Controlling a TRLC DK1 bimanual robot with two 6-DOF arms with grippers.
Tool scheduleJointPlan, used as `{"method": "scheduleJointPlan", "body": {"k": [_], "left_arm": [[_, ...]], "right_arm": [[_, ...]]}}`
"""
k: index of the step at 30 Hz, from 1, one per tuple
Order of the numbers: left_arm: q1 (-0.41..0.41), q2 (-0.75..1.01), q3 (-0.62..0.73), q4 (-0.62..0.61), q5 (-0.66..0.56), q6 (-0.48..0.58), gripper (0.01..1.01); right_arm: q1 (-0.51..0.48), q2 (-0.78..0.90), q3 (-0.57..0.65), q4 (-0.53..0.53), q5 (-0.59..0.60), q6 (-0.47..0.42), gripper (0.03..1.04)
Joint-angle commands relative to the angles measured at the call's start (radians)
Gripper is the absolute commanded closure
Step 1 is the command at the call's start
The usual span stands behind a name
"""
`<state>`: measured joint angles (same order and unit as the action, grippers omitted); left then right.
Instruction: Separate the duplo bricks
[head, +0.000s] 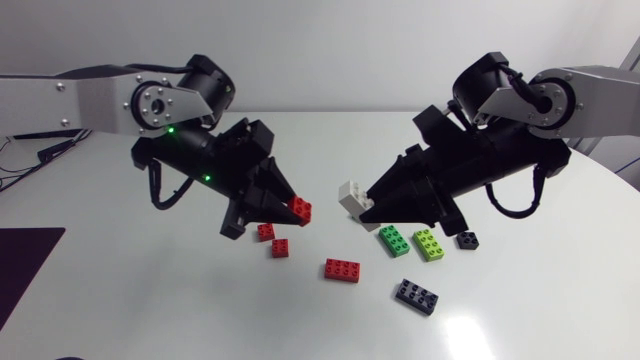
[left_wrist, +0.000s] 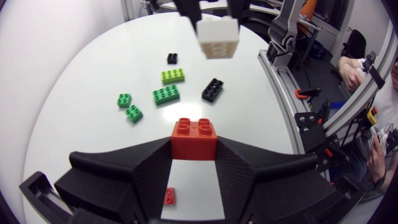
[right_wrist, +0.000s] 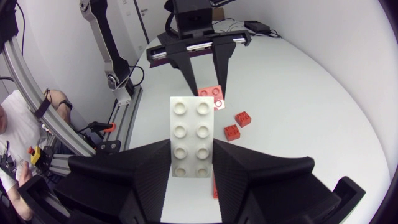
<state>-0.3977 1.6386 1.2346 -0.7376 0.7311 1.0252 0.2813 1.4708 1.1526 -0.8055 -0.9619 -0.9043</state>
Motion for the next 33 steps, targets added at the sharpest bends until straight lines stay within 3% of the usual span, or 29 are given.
{"method": "scheduleJointPlan", "body": {"k": [1, 5, 9, 26, 33], "left_arm": [[0.088, 0.021, -0.087, 0.049, 0.021, 0.026, 0.648], [0.215, 0.081, -0.172, 0.156, 0.036, 0.039, 0.648], [0.266, 0.141, -0.23, 0.236, 0.04, 0.053, 0.648], [0.246, 0.214, -0.431, 0.507, 0.005, 0.047, 0.646], [0.246, 0.237, -0.465, 0.561, -0.002, 0.05, 0.646]], "right_arm": [[-0.017, -0.03, -0.028, -0.015, -0.009, -0.028, 0.75], [-0.037, -0.053, -0.051, -0.015, -0.009, -0.028, 0.75], [-0.037, -0.058, -0.056, -0.017, -0.009, -0.018, 0.75], [-0.004, -0.084, -0.073, -0.006, -0.001, 0.027, 0.75], [0.03, -0.069, -0.064, 0.051, 0.022, 0.081, 0.75]]}}
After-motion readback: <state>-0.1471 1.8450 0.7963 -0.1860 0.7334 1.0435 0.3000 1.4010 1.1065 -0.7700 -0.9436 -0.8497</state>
